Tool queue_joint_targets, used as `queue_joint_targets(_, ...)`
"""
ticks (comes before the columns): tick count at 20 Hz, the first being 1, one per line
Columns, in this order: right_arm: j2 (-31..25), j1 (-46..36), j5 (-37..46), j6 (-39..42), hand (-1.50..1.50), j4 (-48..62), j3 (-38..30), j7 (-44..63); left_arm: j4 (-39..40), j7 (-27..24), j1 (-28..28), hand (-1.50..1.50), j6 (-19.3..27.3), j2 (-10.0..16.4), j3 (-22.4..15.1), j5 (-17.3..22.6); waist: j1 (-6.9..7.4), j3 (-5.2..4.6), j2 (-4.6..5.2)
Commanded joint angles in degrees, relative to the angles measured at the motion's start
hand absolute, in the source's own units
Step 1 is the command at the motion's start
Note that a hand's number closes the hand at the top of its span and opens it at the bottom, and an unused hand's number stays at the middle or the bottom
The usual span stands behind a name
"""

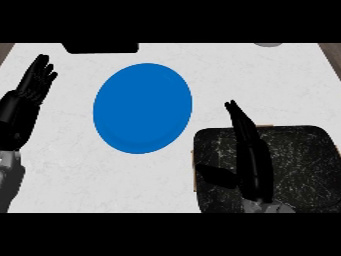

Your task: Pick the lemon from the tray and place it in the plate

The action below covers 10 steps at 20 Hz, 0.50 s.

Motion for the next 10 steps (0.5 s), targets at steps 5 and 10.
queue_joint_targets(5,-5.0,-2.5,2.8,30.5,-1.5,-6.9,0.0,26.4,-1.2,0.7,0.3,0.0,-0.2,0.5,0.3,-0.3,0.33,-0.12,-0.1)
queue_joint_targets(10,-0.3,-5.8,-3.4,47.5,-1.5,-9.7,0.9,40.9,-0.4,0.9,-1.1,0.0,-1.1,1.1,1.1,0.2,0.78,0.02,0.32)
